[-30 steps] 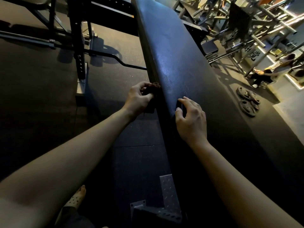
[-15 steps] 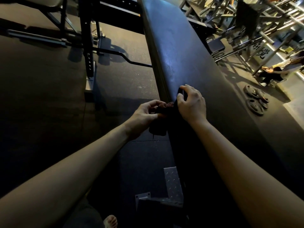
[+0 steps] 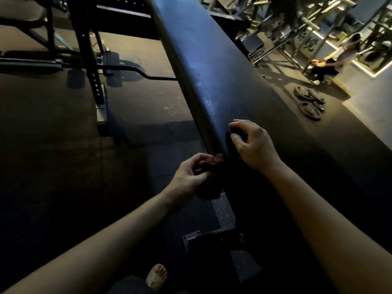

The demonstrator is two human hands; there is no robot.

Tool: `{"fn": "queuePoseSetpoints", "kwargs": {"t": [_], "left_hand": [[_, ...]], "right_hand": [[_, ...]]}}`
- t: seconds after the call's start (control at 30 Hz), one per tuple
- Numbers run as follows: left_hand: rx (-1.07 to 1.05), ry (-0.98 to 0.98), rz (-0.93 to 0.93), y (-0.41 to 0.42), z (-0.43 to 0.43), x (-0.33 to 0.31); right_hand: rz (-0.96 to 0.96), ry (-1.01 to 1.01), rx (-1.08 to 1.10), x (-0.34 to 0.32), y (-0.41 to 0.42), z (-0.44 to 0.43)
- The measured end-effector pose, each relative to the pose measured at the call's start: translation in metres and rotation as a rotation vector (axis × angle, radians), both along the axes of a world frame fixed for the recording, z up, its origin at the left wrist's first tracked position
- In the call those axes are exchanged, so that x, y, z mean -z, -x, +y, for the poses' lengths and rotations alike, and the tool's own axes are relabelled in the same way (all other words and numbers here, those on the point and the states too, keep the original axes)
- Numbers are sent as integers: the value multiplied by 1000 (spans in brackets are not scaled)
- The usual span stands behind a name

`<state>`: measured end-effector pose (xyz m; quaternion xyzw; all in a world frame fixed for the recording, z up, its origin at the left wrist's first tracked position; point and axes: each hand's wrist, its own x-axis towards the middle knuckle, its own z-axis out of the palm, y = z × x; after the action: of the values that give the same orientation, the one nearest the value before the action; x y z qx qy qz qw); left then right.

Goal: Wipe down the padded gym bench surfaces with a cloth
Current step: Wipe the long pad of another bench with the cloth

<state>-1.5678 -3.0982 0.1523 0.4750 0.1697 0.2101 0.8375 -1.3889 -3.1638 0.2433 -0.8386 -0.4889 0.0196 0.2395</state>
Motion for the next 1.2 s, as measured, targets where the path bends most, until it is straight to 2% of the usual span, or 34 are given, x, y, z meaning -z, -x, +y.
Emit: {"fn": "queuePoseSetpoints", "kwargs": {"t": [0.2, 0.3, 0.43, 0.53, 0.73, 0.83, 1.03, 1.13, 1.2], "left_hand": [[-150, -75, 228, 15, -52, 1], [-233, 124, 350, 12, -61, 6], [-176, 386, 280, 3, -53, -5], [-104, 478, 232, 5, -44, -6], [-93, 221, 274, 9, -41, 0], [-94, 199, 277, 6, -47, 0], [-450, 176, 235, 8, -111, 1], [-495, 201, 213, 13, -146, 4], [-552, 128, 209, 6, -137, 3]], "right_hand": [[-29, 77, 96, 1, 25, -48], [-60, 117, 162, 6, 36, -68], [-84, 97, 206, 15, 47, -82], [-95, 67, 241, 15, 50, -77], [-92, 25, 241, 16, 52, -76], [-100, 9, 231, 18, 49, -76], [-122, 4, 180, 24, 45, -79], [-129, 5, 151, 27, 44, -81], [-130, 9, 143, 27, 43, -81]]}}
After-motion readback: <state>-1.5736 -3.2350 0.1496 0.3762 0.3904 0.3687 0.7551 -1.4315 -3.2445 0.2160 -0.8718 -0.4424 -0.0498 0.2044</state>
